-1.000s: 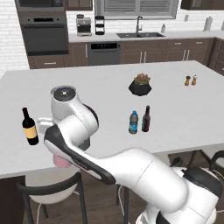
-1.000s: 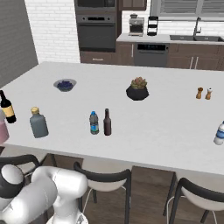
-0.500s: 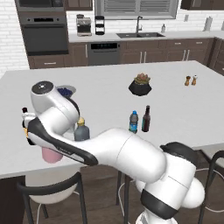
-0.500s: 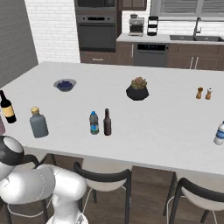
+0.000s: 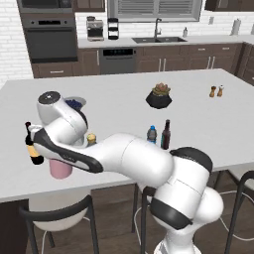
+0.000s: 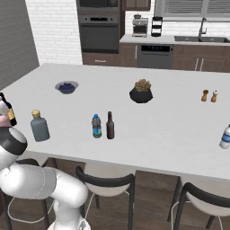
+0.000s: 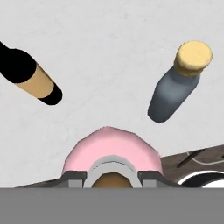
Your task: Move the plastic bottles in the middle to the plastics group, and the glass bottles in the middle to the glass group.
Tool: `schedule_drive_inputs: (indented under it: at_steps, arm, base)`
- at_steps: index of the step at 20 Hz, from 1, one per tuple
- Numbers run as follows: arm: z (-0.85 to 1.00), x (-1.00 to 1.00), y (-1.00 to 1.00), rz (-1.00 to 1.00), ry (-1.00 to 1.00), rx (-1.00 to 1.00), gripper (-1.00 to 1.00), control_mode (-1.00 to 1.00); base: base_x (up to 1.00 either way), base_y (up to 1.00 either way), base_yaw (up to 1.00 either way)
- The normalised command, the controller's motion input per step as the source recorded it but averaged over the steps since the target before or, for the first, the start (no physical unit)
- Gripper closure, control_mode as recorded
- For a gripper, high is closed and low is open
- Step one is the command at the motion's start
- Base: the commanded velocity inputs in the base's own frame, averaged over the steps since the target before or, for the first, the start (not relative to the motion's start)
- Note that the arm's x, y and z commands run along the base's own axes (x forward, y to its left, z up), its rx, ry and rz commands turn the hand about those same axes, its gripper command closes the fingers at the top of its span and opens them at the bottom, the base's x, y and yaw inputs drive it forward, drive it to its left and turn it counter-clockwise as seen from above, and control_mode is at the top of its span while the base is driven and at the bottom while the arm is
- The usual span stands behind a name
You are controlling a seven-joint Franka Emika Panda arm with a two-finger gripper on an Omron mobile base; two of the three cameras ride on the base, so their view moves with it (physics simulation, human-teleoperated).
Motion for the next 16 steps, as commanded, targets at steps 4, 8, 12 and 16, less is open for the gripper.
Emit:
schedule_drive_inputs:
  at_steps: [4,8,12,16]
  arm:
    - [-0.04,0.21,0.00,0.00,0.00,0.00,1.00,-1.00]
    - [0.00,0.19,0.00,0.00,0.00,0.00,1.00,-1.00]
    - [0.00,0.19,0.00,0.00,0.00,0.00,1.00,-1.00]
    - [0.00,0.11,0.00,0.00,0.00,0.00,1.00,-1.00]
  base:
    - [0.00,0.00,0.00]
    - [0.00,0.00,0.00]
    - [0.00,0.00,0.00]
    - [0.00,0.00,0.00]
